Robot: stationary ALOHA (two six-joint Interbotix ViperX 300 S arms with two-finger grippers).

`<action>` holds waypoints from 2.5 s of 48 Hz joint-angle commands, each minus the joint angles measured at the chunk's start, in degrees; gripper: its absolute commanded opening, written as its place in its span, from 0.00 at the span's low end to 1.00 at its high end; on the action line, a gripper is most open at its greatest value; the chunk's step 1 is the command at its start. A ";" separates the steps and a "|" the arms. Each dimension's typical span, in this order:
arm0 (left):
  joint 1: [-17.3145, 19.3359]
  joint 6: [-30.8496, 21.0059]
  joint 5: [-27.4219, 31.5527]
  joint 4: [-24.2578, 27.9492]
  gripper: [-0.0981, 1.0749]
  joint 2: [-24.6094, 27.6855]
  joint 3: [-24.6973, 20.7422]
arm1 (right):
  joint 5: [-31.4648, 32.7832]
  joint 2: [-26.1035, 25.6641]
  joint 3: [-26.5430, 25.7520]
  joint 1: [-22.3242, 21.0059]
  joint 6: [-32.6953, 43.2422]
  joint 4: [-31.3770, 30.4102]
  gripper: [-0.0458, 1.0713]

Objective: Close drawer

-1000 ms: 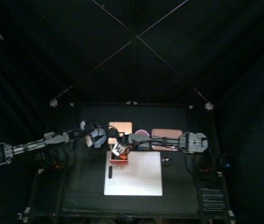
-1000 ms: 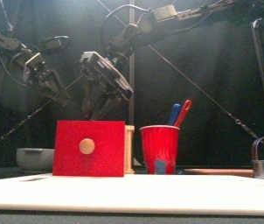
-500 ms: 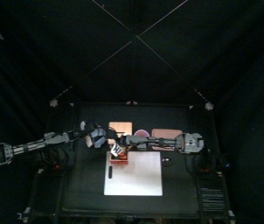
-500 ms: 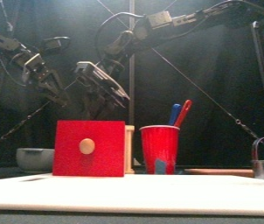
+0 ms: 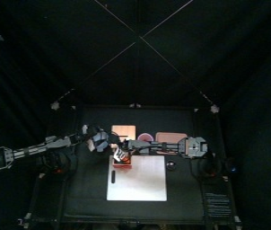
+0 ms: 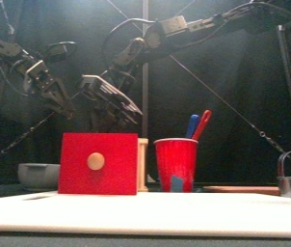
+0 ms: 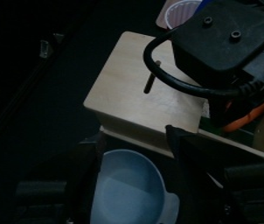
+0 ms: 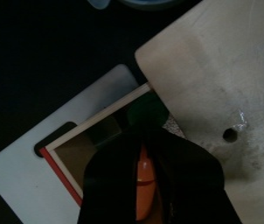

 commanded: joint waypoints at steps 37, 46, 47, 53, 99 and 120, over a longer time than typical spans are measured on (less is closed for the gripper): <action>0.18 0.00 0.70 0.35 0.86 -0.09 -0.70 | 0.97 -1.41 -1.49 1.58 0.18 -2.90 0.51; 0.18 0.00 0.70 0.35 0.86 -0.09 -0.70 | 1.49 -4.48 -1.49 2.72 0.18 -2.81 0.51; 0.18 0.00 0.62 0.35 0.86 0.00 -0.70 | 1.49 -4.92 -1.49 2.81 0.18 -2.81 0.51; 0.18 -0.09 0.70 0.26 0.86 0.00 -0.70 | 1.58 -7.38 -1.05 3.69 0.00 -2.46 0.51; -3.96 -0.18 -2.20 -1.85 0.86 -0.79 -2.20 | -46.93 -47.46 56.25 8.00 -0.44 -10.99 0.49; -3.16 0.00 -2.29 -1.67 0.86 -0.88 -1.14 | -51.33 -47.90 60.38 7.82 0.09 -14.50 0.49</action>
